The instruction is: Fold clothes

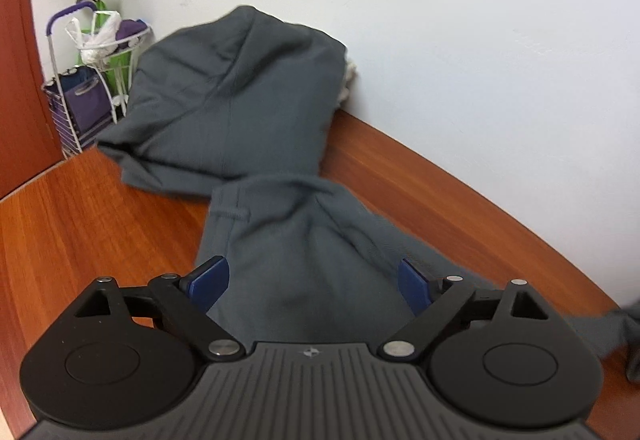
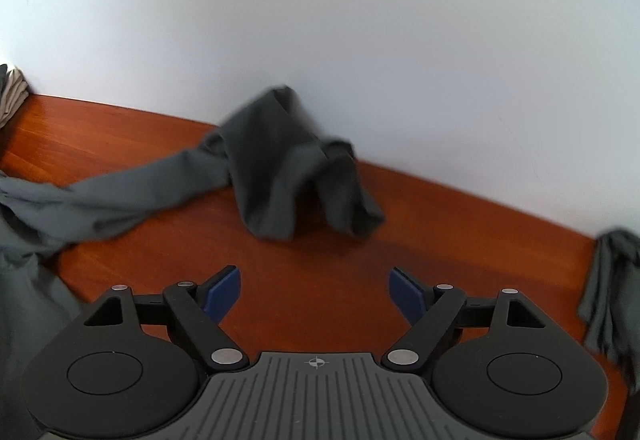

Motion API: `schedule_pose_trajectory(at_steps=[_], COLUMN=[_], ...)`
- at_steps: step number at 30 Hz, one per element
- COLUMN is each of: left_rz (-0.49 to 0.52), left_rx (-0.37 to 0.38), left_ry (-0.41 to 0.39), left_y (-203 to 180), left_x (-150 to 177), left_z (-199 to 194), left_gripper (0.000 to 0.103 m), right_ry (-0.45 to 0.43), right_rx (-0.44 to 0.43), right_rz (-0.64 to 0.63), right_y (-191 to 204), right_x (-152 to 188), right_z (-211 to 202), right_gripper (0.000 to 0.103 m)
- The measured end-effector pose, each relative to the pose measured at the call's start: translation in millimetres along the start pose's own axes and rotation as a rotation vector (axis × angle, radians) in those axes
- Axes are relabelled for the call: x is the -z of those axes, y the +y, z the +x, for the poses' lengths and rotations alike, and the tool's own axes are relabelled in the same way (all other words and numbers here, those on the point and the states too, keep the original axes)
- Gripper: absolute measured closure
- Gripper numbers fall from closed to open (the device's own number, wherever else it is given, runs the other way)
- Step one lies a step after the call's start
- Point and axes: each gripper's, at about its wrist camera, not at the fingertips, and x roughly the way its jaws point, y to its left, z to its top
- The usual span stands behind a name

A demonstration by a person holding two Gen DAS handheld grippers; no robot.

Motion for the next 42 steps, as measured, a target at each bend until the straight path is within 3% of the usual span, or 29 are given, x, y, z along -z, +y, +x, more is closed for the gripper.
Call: schedule_pose_trajectory(at_steps=[5, 17, 27, 30, 36, 38, 39, 42], left_rz=[0.014, 0.080, 0.176, 0.189, 0.193, 0.208, 0.217, 0.245], left_rx=[0.028, -0.040, -0.035, -0.021, 0.024, 0.045, 0.054, 0.068], left_ry=[0.018, 0.068, 0.091, 0.109, 0.156, 0.162, 0.163, 0.150], left_y=[-5.7, -49.5, -123.5, -145.0, -177.9, -186.1, -190.3, -199.3], left_x=[33.1, 130.2, 225.8, 250.5, 287.5, 296.1, 301.0, 312.6], left_z=[-28.2, -103.3, -172.4, -192.0, -226.2, -236.3, -241.8, -254.4], left_gripper=[0.007, 0.007, 0.006, 0.006, 0.006, 0.006, 0.005, 0.005], right_ry=[0.009, 0.024, -0.019, -0.013, 0.021, 0.045, 0.058, 0.056], right_rx=[0.013, -0.067, -0.266, -0.272, -0.280, -0.280, -0.279, -0.308], right_rz=[0.044, 0.071, -0.064, -0.099, -0.158, -0.173, -0.176, -0.159], right_y=[-26.1, -99.7, -131.9, -131.5, -124.6, -123.5, -123.3, -129.6], right_x=[39.8, 121.4, 135.3, 132.2, 127.1, 127.9, 128.7, 133.6], right_z=[-12.0, -2.0, 27.9, 41.5, 66.8, 69.9, 70.7, 59.3], right_gripper=[0.020, 0.020, 0.023, 0.026, 0.054, 0.084, 0.089, 0.095])
